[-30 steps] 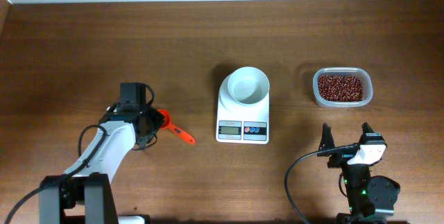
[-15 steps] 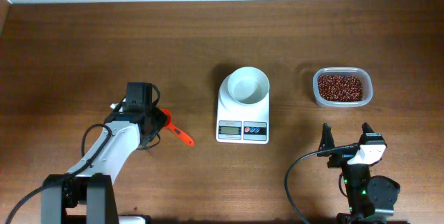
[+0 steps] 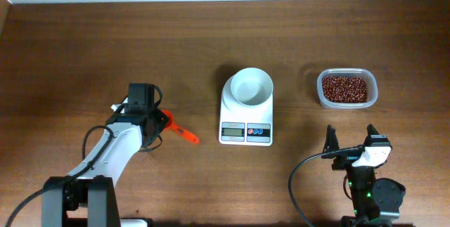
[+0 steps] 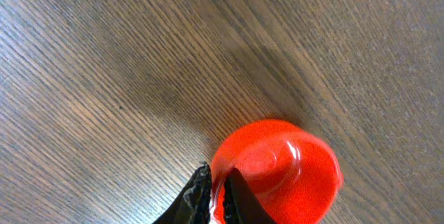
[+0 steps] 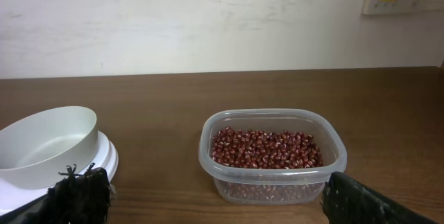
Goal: Scoop and weigh 50g on scale
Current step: 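Close the left gripper on the orange scoop's cup rim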
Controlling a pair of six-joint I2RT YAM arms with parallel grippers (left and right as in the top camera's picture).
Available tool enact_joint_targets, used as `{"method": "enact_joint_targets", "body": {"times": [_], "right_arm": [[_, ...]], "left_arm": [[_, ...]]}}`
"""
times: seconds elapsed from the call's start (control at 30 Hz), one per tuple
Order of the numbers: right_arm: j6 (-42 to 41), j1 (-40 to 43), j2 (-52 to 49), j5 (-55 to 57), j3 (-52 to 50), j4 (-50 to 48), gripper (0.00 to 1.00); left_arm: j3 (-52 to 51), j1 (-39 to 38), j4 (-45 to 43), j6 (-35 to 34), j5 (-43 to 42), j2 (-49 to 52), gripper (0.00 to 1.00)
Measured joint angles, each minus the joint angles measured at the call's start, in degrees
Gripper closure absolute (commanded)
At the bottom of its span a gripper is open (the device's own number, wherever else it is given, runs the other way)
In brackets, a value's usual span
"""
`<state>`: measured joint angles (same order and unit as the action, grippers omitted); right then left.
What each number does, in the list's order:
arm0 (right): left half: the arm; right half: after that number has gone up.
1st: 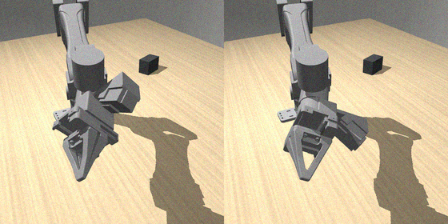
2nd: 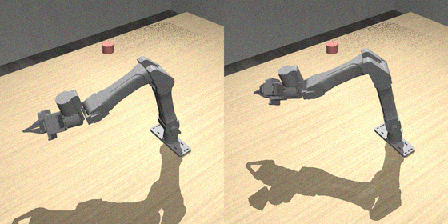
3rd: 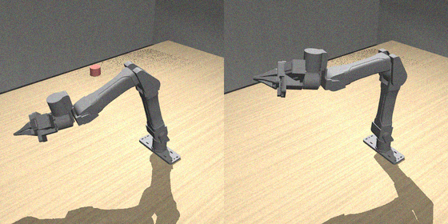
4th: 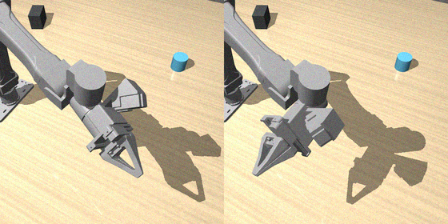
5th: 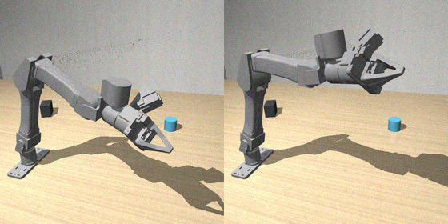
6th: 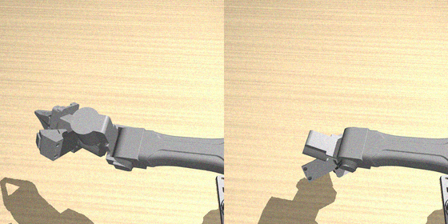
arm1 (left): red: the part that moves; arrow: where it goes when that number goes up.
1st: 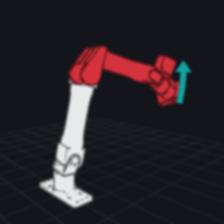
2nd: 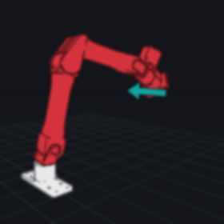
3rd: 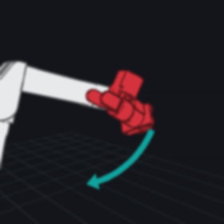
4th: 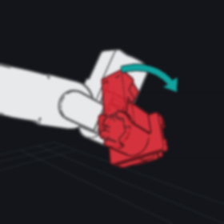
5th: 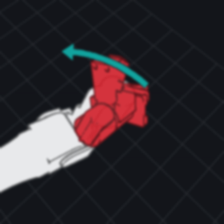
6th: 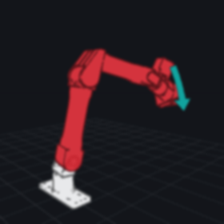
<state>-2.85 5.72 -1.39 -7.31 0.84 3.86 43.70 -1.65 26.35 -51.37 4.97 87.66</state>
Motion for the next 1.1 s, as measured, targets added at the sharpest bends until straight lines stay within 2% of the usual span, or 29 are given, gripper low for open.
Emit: {"method": "enact_joint_targets", "body": {"times": [0.07, 0.13, 0.17, 0.27, 0.47, 0.77, 1.1], "right_arm": [[0.0, 0.0, 0.0, 0.0, 0.0, 0.0, 0.01], [0.0, 0.0, 0.0, 0.0, 0.0, 0.0, 0.01], [0.0, 0.0, 0.0, 0.0, 0.0, 0.0, 0.01], [0.0, 0.0, 0.0, 0.0, 0.0, 0.0, 0.01], [0.0, 0.0, 0.0, 0.0, 0.0, 0.0, 0.01], [0.0, 0.0, 0.0, 0.0, 0.0, 0.0, 0.01], [0.0, 0.0, 0.0, 0.0, 0.0, 0.0, 0.01]], "left_arm": [[0.0, 0.0, 0.3, 0.0, 0.0, 0.0, 0.94], [0.0, 0.0, 1.1, 0.0, 0.0, 0.0, 0.83], [0.0, 0.0, 1.5, 0.0, 0.0, 0.0, 0.73], [0.0, 0.0, 1.7, 0.2, 0.0, 0.0, 0.66], [-0.1, 0.0, 1.3, 0.2, 0.0, 0.0, 0.66], [-1.9, 0.0, -1.0, 0.2, 0.0, 0.0, 0.74], [-1.9, 0.0, -1.2, 0.2, 0.0, 0.0, 0.75]]}}
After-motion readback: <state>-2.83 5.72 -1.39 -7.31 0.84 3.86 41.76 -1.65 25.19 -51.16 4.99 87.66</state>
